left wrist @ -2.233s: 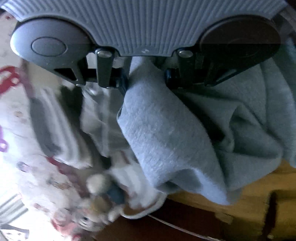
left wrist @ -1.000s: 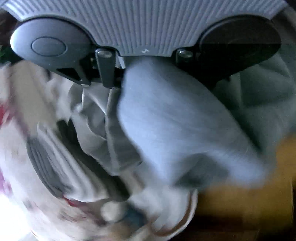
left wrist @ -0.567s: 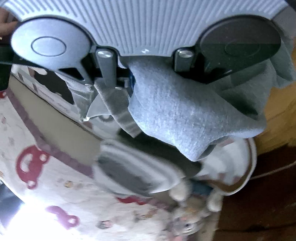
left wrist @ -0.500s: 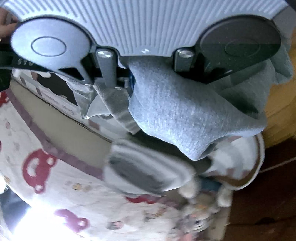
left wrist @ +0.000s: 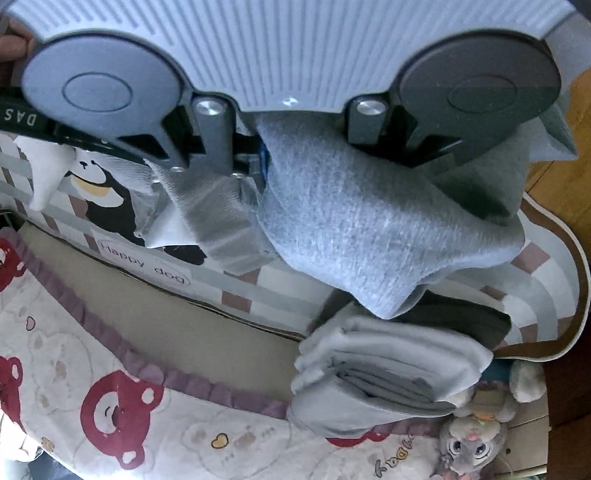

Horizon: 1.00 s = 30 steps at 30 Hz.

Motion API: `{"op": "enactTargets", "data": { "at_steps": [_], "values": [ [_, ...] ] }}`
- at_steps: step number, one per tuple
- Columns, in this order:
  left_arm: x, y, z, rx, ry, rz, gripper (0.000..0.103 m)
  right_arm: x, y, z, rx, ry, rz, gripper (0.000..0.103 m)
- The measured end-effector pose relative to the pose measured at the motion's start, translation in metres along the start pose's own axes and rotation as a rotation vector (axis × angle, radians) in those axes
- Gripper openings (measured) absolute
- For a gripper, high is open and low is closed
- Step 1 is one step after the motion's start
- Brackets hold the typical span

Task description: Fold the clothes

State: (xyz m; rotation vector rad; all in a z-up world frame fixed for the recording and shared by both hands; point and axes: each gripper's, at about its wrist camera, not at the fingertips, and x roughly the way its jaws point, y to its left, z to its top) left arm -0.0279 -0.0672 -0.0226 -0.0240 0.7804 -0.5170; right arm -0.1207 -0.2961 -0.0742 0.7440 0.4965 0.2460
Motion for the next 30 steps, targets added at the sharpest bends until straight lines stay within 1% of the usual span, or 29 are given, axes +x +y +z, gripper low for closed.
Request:
{"op": "enactTargets", "data": {
  "at_steps": [2, 5, 8, 10, 14, 18, 22, 26, 28, 30],
  "values": [
    [-0.002, -0.007, 0.001, 0.020, 0.003, 0.009, 0.018, -0.008, -0.002, 0.002, 0.001, -0.011, 0.004, 0.013],
    [-0.004, -0.014, 0.006, 0.017, 0.003, 0.015, 0.017, -0.013, 0.005, 0.007, -0.017, -0.014, 0.006, 0.013],
    [-0.009, -0.016, 0.012, -0.001, -0.004, 0.005, 0.017, -0.020, 0.014, 0.013, -0.045, -0.046, 0.027, 0.013],
    [-0.011, -0.023, 0.017, 0.007, -0.015, 0.002, 0.017, -0.027, 0.017, 0.017, -0.054, -0.070, 0.036, 0.013],
    [-0.014, -0.044, 0.025, 0.050, -0.032, -0.009, 0.017, -0.043, 0.017, 0.025, -0.051, -0.119, 0.044, 0.013],
    [-0.014, -0.069, 0.035, 0.108, -0.052, -0.037, 0.016, -0.063, 0.017, 0.035, -0.050, -0.178, 0.043, 0.013],
    [-0.009, -0.097, 0.051, 0.139, -0.065, -0.079, 0.016, -0.085, 0.017, 0.046, -0.063, -0.243, 0.027, 0.012],
    [-0.002, -0.124, 0.061, 0.179, -0.094, -0.118, 0.013, -0.103, 0.011, 0.050, -0.060, -0.294, 0.001, 0.012],
    [0.000, -0.138, 0.062, 0.219, -0.107, -0.135, 0.012, -0.107, 0.006, 0.051, -0.052, -0.302, -0.014, 0.012],
    [0.003, -0.150, 0.060, 0.250, -0.089, -0.137, 0.012, -0.107, 0.002, 0.050, -0.053, -0.292, -0.044, 0.012]
  ]
}}
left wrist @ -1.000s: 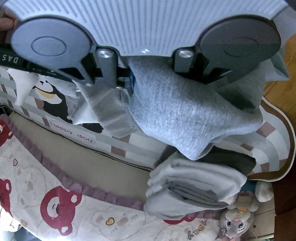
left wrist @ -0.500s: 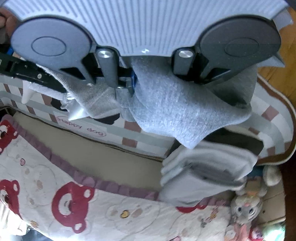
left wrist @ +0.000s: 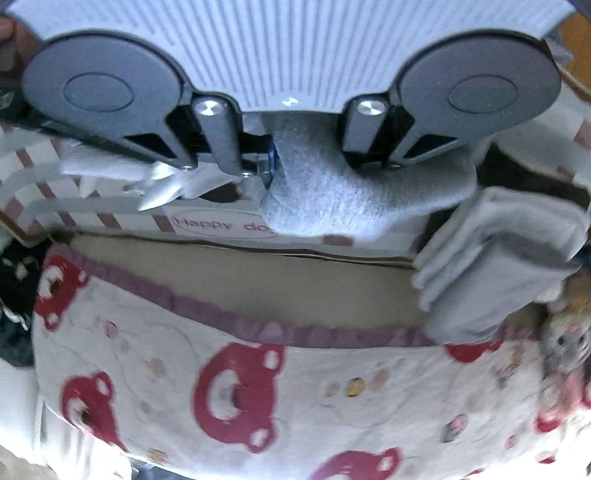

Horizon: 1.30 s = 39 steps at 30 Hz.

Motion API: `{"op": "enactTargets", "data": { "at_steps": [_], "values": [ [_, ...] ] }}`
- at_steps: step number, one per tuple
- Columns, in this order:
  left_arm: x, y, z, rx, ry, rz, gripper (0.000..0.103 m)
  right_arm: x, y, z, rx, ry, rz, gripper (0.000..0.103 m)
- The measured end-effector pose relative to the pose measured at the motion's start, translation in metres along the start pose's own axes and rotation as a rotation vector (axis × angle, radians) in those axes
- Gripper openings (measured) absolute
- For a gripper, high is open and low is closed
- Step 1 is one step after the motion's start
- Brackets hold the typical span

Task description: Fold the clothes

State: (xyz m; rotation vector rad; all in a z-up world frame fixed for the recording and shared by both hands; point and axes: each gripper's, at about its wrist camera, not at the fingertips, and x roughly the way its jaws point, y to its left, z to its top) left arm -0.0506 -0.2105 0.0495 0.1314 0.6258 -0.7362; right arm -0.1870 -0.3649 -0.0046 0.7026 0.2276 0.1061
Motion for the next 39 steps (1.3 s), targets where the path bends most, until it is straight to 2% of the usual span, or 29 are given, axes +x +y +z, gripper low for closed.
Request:
{"op": "enactTargets", "data": {
  "at_steps": [4, 7, 12, 15, 21, 27, 29, 30, 31, 32, 34, 36, 39],
  "values": [
    [0.019, 0.000, -0.012, -0.037, 0.094, 0.014, 0.012, 0.005, -0.010, -0.006, 0.024, 0.044, -0.062, 0.012],
    [0.026, 0.012, -0.024, -0.087, 0.124, 0.020, 0.012, 0.009, -0.021, -0.008, 0.044, 0.073, -0.098, 0.012],
    [0.040, 0.030, -0.034, -0.084, 0.183, 0.017, 0.012, 0.018, -0.033, 0.005, 0.066, 0.137, -0.119, 0.012],
    [0.044, 0.041, -0.035, -0.089, 0.180, -0.006, 0.012, 0.032, -0.029, 0.024, 0.009, 0.211, -0.148, 0.012],
    [0.059, 0.073, -0.044, -0.232, 0.197, -0.082, 0.012, 0.064, -0.007, 0.048, -0.143, 0.407, -0.247, 0.012],
    [0.052, 0.080, -0.060, -0.198, 0.193, -0.018, 0.015, 0.111, 0.008, 0.057, -0.183, 0.518, -0.289, 0.011],
    [0.054, 0.084, -0.063, -0.222, 0.199, -0.022, 0.017, 0.109, 0.009, 0.054, -0.187, 0.504, -0.291, 0.011],
    [0.054, 0.086, -0.065, -0.233, 0.202, -0.024, 0.023, 0.100, 0.006, 0.052, -0.175, 0.473, -0.289, 0.011],
    [0.056, 0.088, -0.065, -0.252, 0.207, -0.027, 0.034, 0.088, -0.001, 0.048, -0.149, 0.434, -0.289, 0.010],
    [0.060, 0.089, -0.065, -0.276, 0.216, -0.032, 0.038, 0.077, -0.011, 0.046, -0.114, 0.403, -0.297, 0.010],
    [0.068, 0.090, -0.064, -0.313, 0.237, -0.033, 0.057, 0.059, -0.030, 0.045, -0.040, 0.357, -0.307, 0.010],
    [0.076, 0.088, -0.064, -0.322, 0.269, -0.013, 0.068, 0.042, -0.047, 0.042, 0.005, 0.324, -0.277, 0.010],
    [0.087, 0.084, -0.067, -0.300, 0.305, -0.005, 0.076, 0.032, -0.060, 0.028, -0.075, 0.366, -0.290, 0.010]
  ]
}}
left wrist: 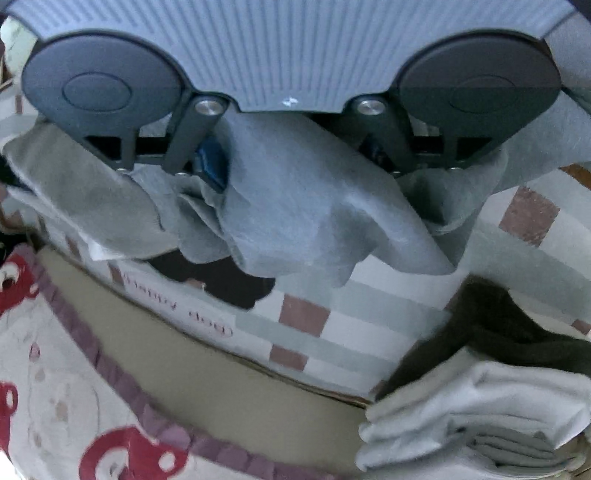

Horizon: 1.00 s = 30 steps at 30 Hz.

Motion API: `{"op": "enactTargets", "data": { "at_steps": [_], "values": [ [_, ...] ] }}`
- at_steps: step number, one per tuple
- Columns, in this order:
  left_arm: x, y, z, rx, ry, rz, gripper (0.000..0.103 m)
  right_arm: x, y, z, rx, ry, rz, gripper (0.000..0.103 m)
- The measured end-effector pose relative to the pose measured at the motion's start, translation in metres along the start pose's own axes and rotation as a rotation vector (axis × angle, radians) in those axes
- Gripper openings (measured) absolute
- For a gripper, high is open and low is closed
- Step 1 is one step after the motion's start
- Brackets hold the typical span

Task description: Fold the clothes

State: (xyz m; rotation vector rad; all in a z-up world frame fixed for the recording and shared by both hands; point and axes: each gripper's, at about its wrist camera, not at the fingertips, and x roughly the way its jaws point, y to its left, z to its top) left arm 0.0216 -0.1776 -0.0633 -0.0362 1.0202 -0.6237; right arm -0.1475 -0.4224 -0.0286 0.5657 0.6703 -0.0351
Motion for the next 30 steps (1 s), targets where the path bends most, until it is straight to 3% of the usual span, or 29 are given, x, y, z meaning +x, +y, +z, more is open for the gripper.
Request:
{"op": "enactTargets", "data": {
  "at_steps": [3, 8, 9, 10, 12, 15, 17, 20, 24, 27, 30],
  "values": [
    [0.019, -0.001, -0.005, 0.005, 0.024, 0.017, 0.085, 0.006, -0.009, -0.009, -0.057, 0.036, -0.022, 0.010],
    [0.040, -0.012, -0.018, 0.115, 0.023, 0.043, 0.084, 0.014, -0.031, -0.034, -0.062, 0.052, -0.005, 0.010],
    [0.041, -0.015, -0.020, 0.137, 0.016, 0.047, 0.074, 0.017, -0.036, -0.039, -0.055, 0.060, -0.008, 0.010],
    [0.041, -0.020, -0.021, 0.158, 0.006, 0.045, 0.054, 0.020, -0.041, -0.045, -0.048, 0.067, -0.009, 0.010],
    [0.037, -0.032, -0.021, 0.207, -0.024, 0.041, 0.031, 0.024, -0.046, -0.050, -0.054, 0.059, 0.007, 0.010],
    [0.029, -0.065, -0.018, 0.359, -0.067, 0.163, 0.014, 0.018, -0.039, -0.050, -0.145, 0.007, 0.053, 0.011],
    [0.017, -0.083, -0.006, 0.391, -0.119, 0.195, 0.010, 0.012, -0.035, -0.047, -0.157, -0.019, 0.101, 0.010],
    [-0.010, -0.103, 0.019, 0.414, -0.237, 0.171, 0.010, -0.002, -0.029, -0.042, -0.166, -0.066, 0.155, 0.010],
    [-0.043, -0.146, 0.059, 0.476, -0.293, 0.029, 0.009, -0.036, -0.029, -0.027, -0.095, -0.157, 0.314, 0.010],
    [-0.069, -0.191, 0.091, 0.555, -0.361, -0.069, 0.009, -0.073, -0.022, -0.006, -0.091, -0.248, 0.306, 0.010],
    [-0.092, -0.236, 0.123, 0.583, -0.439, -0.157, 0.009, -0.132, -0.015, 0.016, -0.086, -0.399, 0.266, 0.010]
  ]
}}
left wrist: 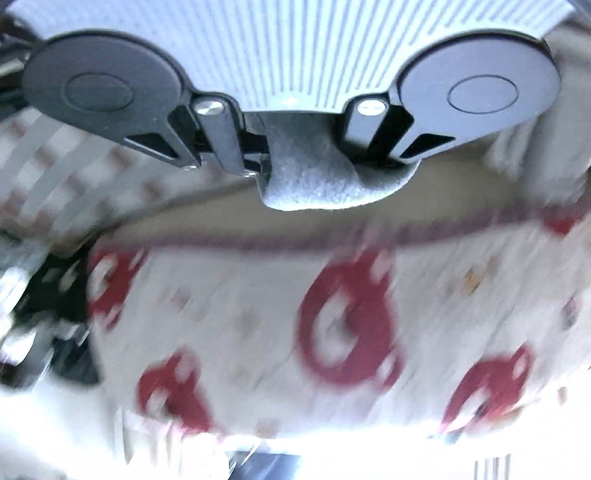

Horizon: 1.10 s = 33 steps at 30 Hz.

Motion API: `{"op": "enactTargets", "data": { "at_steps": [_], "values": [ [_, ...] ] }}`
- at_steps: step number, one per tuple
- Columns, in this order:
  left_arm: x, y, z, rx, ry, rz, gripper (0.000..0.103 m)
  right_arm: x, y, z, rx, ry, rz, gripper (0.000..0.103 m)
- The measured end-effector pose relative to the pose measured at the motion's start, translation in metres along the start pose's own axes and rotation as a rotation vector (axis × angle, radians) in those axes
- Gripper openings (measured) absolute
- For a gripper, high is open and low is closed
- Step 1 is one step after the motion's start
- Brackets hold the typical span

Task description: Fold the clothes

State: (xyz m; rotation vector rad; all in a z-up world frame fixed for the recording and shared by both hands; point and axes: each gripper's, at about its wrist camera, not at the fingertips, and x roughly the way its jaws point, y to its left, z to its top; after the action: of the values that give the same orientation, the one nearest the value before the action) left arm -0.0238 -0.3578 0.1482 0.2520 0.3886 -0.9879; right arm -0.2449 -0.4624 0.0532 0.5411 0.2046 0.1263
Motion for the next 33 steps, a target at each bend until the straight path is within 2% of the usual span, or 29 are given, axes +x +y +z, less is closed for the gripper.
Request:
{"op": "enactTargets", "data": {
  "at_steps": [2, 3, 4, 5, 6, 7, 8, 9, 10, 11, 12, 14, 17, 19, 22, 25, 29, 31, 33],
  "values": [
    [0.004, -0.017, 0.030, 0.031, -0.070, -0.018, 0.010, -0.030, 0.014, 0.024, -0.060, -0.082, -0.118, 0.010],
    [0.009, -0.026, 0.037, 0.057, -0.104, -0.035, 0.010, -0.041, 0.020, 0.033, -0.079, -0.105, -0.217, 0.010],
    [0.020, -0.034, 0.039, 0.074, -0.113, -0.060, 0.015, -0.050, 0.022, 0.039, -0.088, -0.117, -0.320, 0.012],
    [0.034, -0.043, 0.037, 0.089, -0.088, -0.087, 0.017, -0.055, 0.019, 0.040, -0.087, -0.110, -0.405, 0.019],
    [0.050, -0.052, 0.032, 0.097, -0.027, -0.104, 0.027, -0.057, 0.009, 0.038, -0.076, -0.075, -0.487, 0.023],
    [0.066, -0.059, 0.023, 0.093, 0.060, -0.111, 0.035, -0.056, -0.007, 0.032, -0.058, -0.011, -0.578, 0.034],
    [0.077, -0.062, 0.010, 0.081, 0.156, -0.122, 0.035, -0.055, -0.023, 0.026, -0.039, 0.053, -0.668, 0.050],
    [0.082, -0.061, -0.008, 0.058, 0.235, -0.141, 0.035, -0.056, -0.041, 0.019, -0.015, 0.120, -0.765, 0.053],
    [0.079, -0.056, -0.028, 0.035, 0.282, -0.169, 0.036, -0.061, -0.060, 0.010, 0.022, 0.186, -0.877, 0.054],
    [0.072, -0.049, -0.048, 0.024, 0.303, -0.192, 0.038, -0.071, -0.076, 0.001, 0.053, 0.222, -0.956, 0.054],
    [0.063, -0.041, -0.067, 0.023, 0.313, -0.185, 0.045, -0.086, -0.089, -0.007, 0.066, 0.236, -0.994, 0.054],
    [0.045, -0.020, -0.103, 0.029, 0.329, -0.123, 0.051, -0.116, -0.109, -0.018, 0.083, 0.186, -1.000, 0.054],
    [0.031, 0.016, -0.144, 0.048, 0.376, 0.058, 0.052, -0.141, -0.137, -0.029, 0.139, 0.116, -0.885, 0.054],
    [0.021, 0.043, -0.168, 0.032, 0.408, 0.181, 0.054, -0.138, -0.148, -0.039, 0.170, 0.089, -0.815, 0.054],
    [0.001, 0.088, -0.196, -0.105, 0.446, 0.313, 0.058, -0.110, -0.143, -0.055, 0.116, 0.116, -0.742, 0.054],
    [-0.011, 0.125, -0.221, -0.251, 0.466, 0.392, 0.061, -0.088, -0.136, -0.068, 0.062, 0.143, -0.687, 0.054],
    [-0.011, 0.155, -0.250, -0.367, 0.532, 0.458, 0.061, -0.072, -0.136, -0.079, 0.059, 0.171, -0.645, 0.054],
    [-0.013, 0.161, -0.263, -0.355, 0.563, 0.457, 0.053, -0.067, -0.140, -0.084, 0.093, 0.196, -0.627, 0.054],
    [-0.014, 0.156, -0.270, -0.264, 0.589, 0.481, 0.050, -0.064, -0.147, -0.085, 0.189, 0.239, -0.607, 0.054]
  ]
}}
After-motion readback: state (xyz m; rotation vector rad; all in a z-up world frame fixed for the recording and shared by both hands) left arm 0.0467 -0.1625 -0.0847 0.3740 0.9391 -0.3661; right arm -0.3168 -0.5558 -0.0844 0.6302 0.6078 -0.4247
